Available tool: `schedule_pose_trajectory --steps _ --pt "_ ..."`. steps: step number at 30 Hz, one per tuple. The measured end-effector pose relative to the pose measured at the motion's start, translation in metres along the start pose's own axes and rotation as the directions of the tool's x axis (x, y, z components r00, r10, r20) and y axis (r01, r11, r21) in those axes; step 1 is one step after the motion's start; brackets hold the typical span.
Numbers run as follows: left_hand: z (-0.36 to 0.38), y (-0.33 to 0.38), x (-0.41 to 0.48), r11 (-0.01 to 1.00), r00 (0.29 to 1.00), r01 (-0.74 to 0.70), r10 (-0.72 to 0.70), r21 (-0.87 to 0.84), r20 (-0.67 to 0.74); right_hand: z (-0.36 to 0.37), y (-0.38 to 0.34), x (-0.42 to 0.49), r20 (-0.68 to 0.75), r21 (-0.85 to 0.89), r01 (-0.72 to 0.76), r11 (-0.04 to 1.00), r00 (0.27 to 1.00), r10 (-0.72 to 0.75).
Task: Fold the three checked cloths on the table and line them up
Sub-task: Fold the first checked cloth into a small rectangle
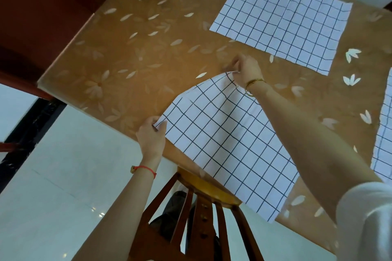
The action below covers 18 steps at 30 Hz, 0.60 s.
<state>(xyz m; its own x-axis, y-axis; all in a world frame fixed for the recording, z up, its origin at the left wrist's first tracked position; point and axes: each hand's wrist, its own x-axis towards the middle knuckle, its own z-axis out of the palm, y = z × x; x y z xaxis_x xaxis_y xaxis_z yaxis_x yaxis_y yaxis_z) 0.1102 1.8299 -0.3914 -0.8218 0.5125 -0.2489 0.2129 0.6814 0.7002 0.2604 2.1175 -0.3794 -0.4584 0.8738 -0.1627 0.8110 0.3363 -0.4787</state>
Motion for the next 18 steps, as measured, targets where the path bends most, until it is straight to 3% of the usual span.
schedule_pose_trajectory --steps 6,11,18 --pt "-0.02 0.026 0.008 0.995 0.994 -0.09 0.088 -0.036 -0.059 -0.049 0.011 -0.041 -0.044 0.178 0.013 0.984 0.999 -0.005" --pt "-0.044 0.058 0.005 0.974 0.97 -0.225 0.224 -0.003 -0.095 -0.091 0.022 -0.086 -0.144 0.107 0.025 0.994 0.989 -0.01" --pt "-0.069 0.11 0.001 0.928 0.932 -0.364 0.361 -0.081 -0.041 -0.138 0.026 -0.133 -0.259 0.097 -0.014 0.995 0.965 0.039"
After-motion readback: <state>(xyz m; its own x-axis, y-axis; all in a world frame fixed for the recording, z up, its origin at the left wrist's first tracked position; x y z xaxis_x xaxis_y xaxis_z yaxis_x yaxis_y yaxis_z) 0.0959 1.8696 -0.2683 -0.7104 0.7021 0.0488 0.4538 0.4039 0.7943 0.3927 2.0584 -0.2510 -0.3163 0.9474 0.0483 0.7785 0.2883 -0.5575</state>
